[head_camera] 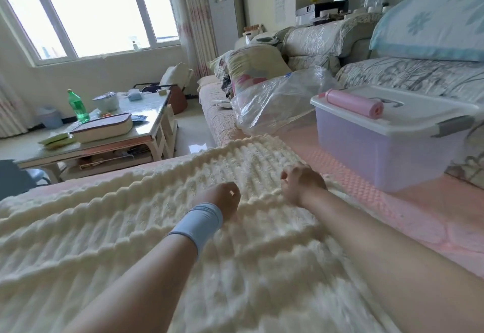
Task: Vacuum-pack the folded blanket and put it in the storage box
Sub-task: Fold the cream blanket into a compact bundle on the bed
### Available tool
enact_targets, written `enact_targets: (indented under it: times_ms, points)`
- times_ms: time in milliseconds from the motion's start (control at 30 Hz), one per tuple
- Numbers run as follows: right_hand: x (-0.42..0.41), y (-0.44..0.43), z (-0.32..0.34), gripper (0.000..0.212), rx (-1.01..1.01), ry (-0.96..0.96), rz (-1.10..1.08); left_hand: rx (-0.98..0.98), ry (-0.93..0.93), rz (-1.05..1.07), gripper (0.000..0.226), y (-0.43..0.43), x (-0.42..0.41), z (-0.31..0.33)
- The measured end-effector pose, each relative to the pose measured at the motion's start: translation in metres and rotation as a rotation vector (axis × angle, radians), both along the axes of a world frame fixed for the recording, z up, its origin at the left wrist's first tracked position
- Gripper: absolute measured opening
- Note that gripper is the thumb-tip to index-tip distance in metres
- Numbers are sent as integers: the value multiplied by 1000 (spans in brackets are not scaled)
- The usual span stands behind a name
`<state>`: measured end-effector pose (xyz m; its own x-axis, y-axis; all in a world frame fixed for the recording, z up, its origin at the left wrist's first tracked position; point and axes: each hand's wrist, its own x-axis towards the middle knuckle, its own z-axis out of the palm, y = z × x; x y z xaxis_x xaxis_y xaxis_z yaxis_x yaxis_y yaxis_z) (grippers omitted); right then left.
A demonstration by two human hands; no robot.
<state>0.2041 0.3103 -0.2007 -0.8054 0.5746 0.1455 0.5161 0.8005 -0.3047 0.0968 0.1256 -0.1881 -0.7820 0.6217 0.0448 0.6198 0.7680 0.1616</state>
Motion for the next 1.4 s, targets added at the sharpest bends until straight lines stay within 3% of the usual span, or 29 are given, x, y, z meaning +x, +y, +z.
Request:
enact_targets:
  times_ms: [100,267,433,567,700,800,900,967,1033,1100,1133,1200,1267,1300,1400]
  points:
    - [-51,18,-10,36,-153,63,-44,-41,43,-73,35,33,-30,-13]
    - [-114,56,-27,47,-181,144,-59,-44,9,-123,44,81,-69,-30]
    - [-147,104,-54,72,-215,-44,-290,-165,7,-123,41,104,-89,-60]
    - [-147,118,-64,91,-356,22,-478,-106,36,-128,38,110,-101,-60]
    - [-145,110,-44,50,-677,248,-202,106,92,-115,47,104,-105,-44]
    - [-108,101,-23,17,-796,316,126,244,193,-56,72,95,-110,-22]
    - [-54,112,-4,20,-804,50,323,135,73,-2,125,86,-111,-1]
    - [-24,123,4,25,-728,-166,320,-83,-33,-58,138,82,-105,3]
    - [-4,123,13,29,-689,-297,295,-334,-87,-160,113,77,-91,0]
    - [1,107,25,20,-717,-311,260,-400,-79,-246,73,72,-76,-7]
    - [-1,96,33,12,-669,-261,236,-306,-99,-270,61,69,-71,-10]
    - [-12,69,45,6,-390,-53,163,-54,-154,-245,48,60,-61,-9]
    - [-22,32,57,50,-220,122,249,-74,46,-272,47,48,-52,1]
    - [-26,13,60,69,-175,112,345,-116,169,-277,49,42,-46,4]
    - [-32,-33,57,96,-29,-184,470,-188,311,-377,52,20,-19,18]
